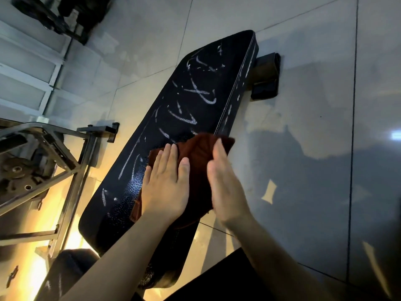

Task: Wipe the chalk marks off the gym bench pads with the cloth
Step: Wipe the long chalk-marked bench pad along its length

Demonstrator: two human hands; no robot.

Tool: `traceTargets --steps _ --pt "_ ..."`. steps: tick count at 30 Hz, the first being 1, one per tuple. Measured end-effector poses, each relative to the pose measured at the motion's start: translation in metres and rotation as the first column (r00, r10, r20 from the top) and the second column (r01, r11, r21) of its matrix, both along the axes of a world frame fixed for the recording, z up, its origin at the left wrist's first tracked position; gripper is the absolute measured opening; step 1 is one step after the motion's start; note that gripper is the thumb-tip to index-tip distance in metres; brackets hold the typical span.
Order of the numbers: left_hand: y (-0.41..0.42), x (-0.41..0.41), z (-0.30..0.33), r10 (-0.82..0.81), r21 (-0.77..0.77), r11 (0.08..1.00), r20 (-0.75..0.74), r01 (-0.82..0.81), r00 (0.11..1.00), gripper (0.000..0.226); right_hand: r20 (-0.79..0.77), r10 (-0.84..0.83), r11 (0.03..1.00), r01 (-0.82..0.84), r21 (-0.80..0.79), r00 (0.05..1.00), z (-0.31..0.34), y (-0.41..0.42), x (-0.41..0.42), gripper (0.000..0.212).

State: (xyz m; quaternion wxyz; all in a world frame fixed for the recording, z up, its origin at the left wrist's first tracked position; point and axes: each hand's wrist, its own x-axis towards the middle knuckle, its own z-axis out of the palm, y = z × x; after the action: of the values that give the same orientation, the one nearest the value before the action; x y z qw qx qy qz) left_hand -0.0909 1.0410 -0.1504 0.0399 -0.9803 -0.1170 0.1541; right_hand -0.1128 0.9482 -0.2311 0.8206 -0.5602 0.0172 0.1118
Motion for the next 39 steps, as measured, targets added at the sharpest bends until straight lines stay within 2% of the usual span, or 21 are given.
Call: traceTargets --steps 3,6,11,19,23,27,30,34,39 --pt "-0.001 0.0 0.0 0.005 -0.002 1.0 0.003 -0.005 1.0 0.056 0.005 0.031 0.998 -0.031 0.056 1.0 0.001 0.009 -0.037 0.051" --pt "0.0 -0.001 0.0 0.011 -0.014 1.0 0.007 -0.011 1.0 0.057 0.068 0.02 1.0 -0.02 0.005 0.997 -0.006 0.003 -0.017 0.043" --pt "-0.002 0.0 -0.001 0.015 -0.006 1.0 0.015 -0.015 1.0 0.058 0.03 -0.02 0.995 0.023 -0.1 0.999 -0.016 -0.016 0.051 0.055" --pt "-0.003 -0.002 0.002 0.02 -0.036 0.999 0.026 -0.019 0.999 0.058 0.062 0.067 0.998 -0.067 -0.005 0.996 -0.001 0.009 -0.034 0.047" --pt "-0.002 -0.001 0.001 0.02 -0.039 0.999 0.032 -0.019 0.999 0.059 0.079 -0.003 1.0 0.005 -0.018 0.997 -0.002 0.008 -0.008 0.05" --pt "-0.004 0.0 0.001 0.023 -0.05 0.999 0.046 -0.021 0.999 0.07 0.043 -0.034 0.995 0.038 -0.096 0.998 -0.013 -0.012 0.053 0.054" --pt "-0.003 0.0 0.001 0.014 -0.04 0.999 0.043 -0.012 0.999 0.074 0.091 -0.019 0.984 0.035 -0.176 0.996 -0.01 -0.007 0.037 0.059" --pt "-0.003 0.0 0.001 0.018 -0.037 0.999 0.02 -0.017 1.0 0.061 0.114 -0.016 0.999 0.021 -0.043 0.993 -0.002 0.014 -0.029 0.052" --pt "-0.003 0.001 0.001 0.022 0.013 1.0 -0.011 -0.022 1.0 0.059 0.031 0.022 0.999 -0.021 -0.031 0.999 -0.006 0.002 0.009 0.052"
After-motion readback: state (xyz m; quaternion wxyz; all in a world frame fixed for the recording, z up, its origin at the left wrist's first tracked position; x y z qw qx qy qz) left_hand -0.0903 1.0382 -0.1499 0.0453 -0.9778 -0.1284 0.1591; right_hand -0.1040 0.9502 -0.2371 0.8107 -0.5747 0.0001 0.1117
